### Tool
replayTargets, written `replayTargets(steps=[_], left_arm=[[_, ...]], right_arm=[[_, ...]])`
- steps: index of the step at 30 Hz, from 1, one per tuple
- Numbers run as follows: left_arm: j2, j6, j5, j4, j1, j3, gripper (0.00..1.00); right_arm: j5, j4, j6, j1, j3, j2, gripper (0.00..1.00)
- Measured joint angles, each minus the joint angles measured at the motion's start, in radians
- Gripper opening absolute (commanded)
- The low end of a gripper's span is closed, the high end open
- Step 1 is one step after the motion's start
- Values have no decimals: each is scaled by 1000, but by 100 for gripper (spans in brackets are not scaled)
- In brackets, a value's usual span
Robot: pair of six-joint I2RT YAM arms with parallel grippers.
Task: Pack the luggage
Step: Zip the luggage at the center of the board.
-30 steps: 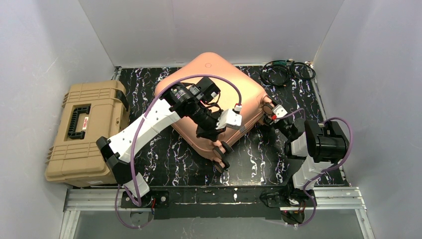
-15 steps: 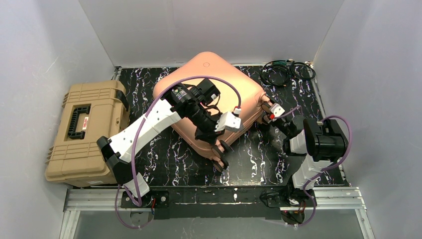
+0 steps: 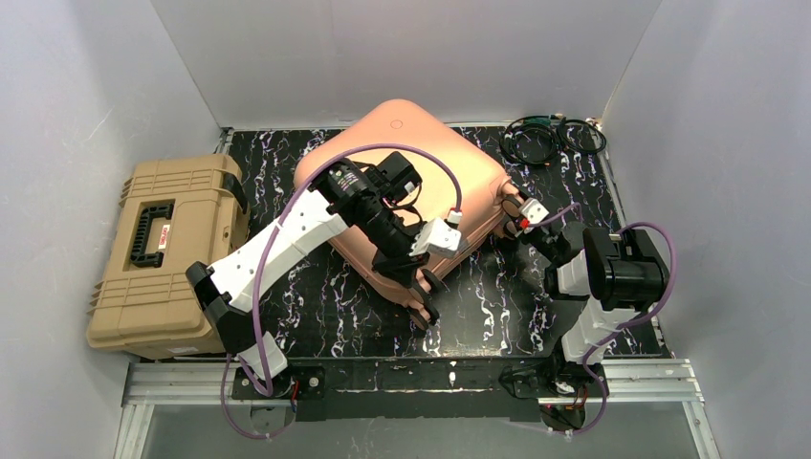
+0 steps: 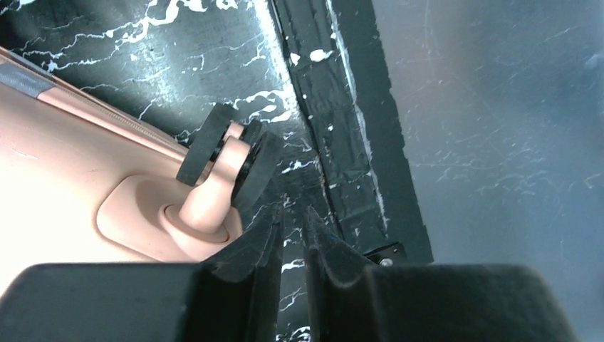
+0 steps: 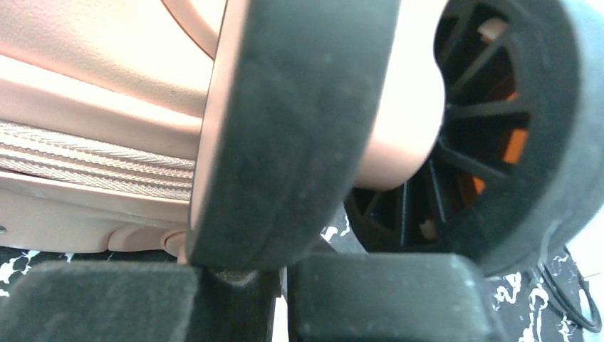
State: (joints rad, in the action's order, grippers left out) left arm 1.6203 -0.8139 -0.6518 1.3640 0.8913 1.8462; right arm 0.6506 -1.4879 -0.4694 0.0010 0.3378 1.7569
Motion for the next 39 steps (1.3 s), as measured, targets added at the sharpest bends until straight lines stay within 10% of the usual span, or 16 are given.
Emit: replayTargets(steps=[8, 39], left_arm=[[26, -39, -58, 28, 0, 84, 78], [129, -149, 282, -137, 166, -65, 83]], right_arm=[[54, 2, 166, -43, 0, -8, 1], [214, 31, 464, -125, 59, 13, 1]])
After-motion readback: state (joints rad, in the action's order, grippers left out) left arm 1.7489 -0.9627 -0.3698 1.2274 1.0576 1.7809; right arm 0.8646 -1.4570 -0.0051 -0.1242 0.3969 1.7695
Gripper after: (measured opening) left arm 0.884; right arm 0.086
